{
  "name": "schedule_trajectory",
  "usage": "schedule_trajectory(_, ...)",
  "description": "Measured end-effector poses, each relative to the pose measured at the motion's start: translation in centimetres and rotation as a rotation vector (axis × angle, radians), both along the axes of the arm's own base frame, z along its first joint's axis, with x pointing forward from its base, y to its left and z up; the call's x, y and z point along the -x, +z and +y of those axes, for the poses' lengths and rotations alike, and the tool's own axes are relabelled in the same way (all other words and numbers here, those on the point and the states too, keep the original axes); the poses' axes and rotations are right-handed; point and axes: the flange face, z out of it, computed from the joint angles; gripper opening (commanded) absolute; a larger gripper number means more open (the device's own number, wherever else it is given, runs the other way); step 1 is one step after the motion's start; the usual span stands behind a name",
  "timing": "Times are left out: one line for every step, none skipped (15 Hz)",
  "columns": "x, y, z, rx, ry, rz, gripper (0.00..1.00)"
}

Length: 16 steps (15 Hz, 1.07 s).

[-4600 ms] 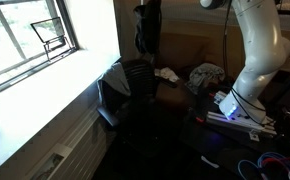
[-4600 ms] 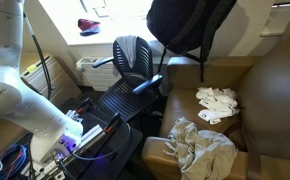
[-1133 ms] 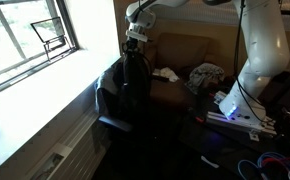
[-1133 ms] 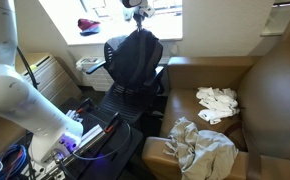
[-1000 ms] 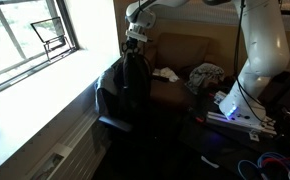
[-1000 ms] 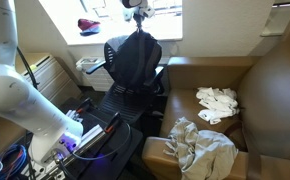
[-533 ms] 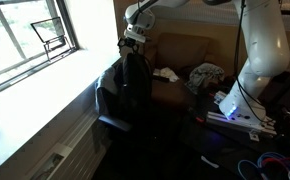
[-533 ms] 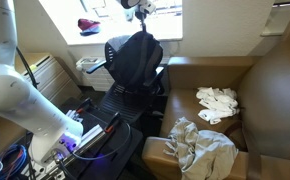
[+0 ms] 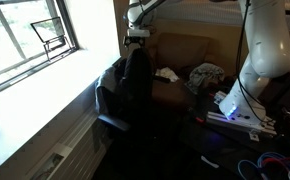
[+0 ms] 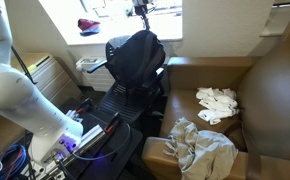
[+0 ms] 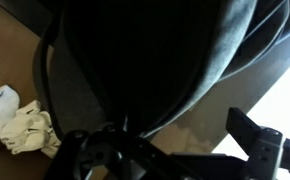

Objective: Move the backpack from the couch to the chair

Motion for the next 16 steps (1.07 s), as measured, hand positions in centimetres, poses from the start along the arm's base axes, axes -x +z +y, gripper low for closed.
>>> schedule_trajectory(0.7, 0.4, 0.1, 0.004, 0.015, 0.061, 1.00)
schedule_trajectory(1.4, 0.8, 0.3, 0.002, 0.035, 0.120, 1.00)
schedule_trajectory(2.2, 1.1, 0.5, 0.000, 0.055, 0.181, 1.00)
schedule_trajectory(2.8, 1.5, 0.6, 0.002, 0.071, 0.241, 1.00)
schedule_trajectory(2.9, 1.9, 0.7, 0.002, 0.071, 0.249, 1.00)
schedule_trajectory(2.9, 2.0, 0.7, 0.002, 0.071, 0.244, 1.00)
schedule_trajectory(2.8, 1.9, 0.7, 0.002, 0.071, 0.244, 1.00)
schedule_trajectory(2.8, 1.9, 0.7, 0.002, 0.067, 0.243, 1.00)
schedule_trajectory(2.7, 2.3, 0.7, 0.002, 0.055, 0.231, 1.00)
schedule_trajectory(2.4, 3.1, 0.6, -0.005, 0.029, 0.197, 1.00)
schedule_trajectory(2.1, 4.4, 0.3, -0.019, 0.001, 0.151, 1.00)
schedule_trajectory(2.0, 6.0, -0.2, -0.041, -0.027, 0.109, 1.00)
schedule_trajectory(2.0, 7.6, -0.9, -0.068, -0.058, 0.071, 1.00)
schedule_trajectory(2.1, 9.2, -1.8, -0.096, -0.090, 0.035, 1.00)
schedule_trajectory(2.2, 10.7, -3.0, -0.125, -0.126, -0.006, 1.00)
schedule_trajectory(2.3, 11.3, -3.8, -0.127, -0.136, -0.016, 1.00)
